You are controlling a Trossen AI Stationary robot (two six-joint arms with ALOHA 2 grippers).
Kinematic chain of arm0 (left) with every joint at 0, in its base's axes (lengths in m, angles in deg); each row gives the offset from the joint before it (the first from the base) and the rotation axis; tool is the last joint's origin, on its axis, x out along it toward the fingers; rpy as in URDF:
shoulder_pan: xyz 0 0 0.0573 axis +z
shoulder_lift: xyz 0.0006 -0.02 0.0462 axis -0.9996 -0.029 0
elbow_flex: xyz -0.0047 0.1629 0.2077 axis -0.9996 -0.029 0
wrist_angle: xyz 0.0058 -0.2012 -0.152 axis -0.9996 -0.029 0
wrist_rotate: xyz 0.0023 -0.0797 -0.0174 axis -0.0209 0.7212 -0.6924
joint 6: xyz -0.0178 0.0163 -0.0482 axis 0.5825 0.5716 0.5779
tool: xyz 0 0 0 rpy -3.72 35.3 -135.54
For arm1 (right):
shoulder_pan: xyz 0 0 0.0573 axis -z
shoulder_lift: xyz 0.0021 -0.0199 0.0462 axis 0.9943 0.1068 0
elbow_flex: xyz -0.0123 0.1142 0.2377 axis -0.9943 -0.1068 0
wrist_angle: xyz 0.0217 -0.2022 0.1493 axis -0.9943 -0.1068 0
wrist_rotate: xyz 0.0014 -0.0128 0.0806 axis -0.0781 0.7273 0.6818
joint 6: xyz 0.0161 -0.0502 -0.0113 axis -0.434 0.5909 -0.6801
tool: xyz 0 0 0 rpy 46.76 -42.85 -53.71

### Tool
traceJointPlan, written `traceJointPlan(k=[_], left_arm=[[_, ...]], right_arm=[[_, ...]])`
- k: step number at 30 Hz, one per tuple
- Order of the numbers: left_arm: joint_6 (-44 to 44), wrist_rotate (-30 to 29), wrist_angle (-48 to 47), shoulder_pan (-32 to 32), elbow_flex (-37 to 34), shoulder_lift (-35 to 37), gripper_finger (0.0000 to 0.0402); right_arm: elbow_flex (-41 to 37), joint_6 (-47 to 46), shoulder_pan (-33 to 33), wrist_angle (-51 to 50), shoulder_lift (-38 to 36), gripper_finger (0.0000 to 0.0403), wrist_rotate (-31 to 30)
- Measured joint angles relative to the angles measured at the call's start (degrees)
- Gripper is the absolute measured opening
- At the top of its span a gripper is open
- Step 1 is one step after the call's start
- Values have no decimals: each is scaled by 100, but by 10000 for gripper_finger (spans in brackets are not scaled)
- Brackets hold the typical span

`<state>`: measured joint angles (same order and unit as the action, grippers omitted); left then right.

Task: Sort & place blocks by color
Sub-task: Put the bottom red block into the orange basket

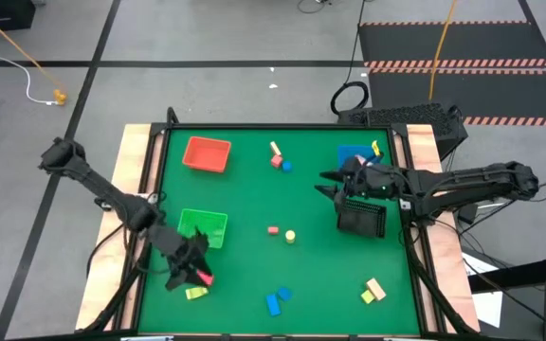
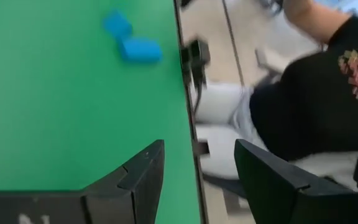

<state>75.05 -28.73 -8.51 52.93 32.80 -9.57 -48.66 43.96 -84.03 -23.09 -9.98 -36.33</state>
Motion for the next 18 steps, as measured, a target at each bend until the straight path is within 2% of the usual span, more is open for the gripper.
traceJointPlan(k=[4, 7, 11, 18], left_arm=[[268, -2, -377, -472, 53, -519, 195], [150, 2, -722, -712, 53, -896, 195], [-471, -33, -823, -878, 53, -1221, 195], [-1571, -259, -940, -1000, 53, -1356, 195]], right_arm=[[0, 19, -241, 193, 0, 222, -3], [0, 2, -354, 185, 0, 222, -36], [0, -73, -430, 186, 0, 222, -65], [0, -193, -483, 187, 42, 222, -332]])
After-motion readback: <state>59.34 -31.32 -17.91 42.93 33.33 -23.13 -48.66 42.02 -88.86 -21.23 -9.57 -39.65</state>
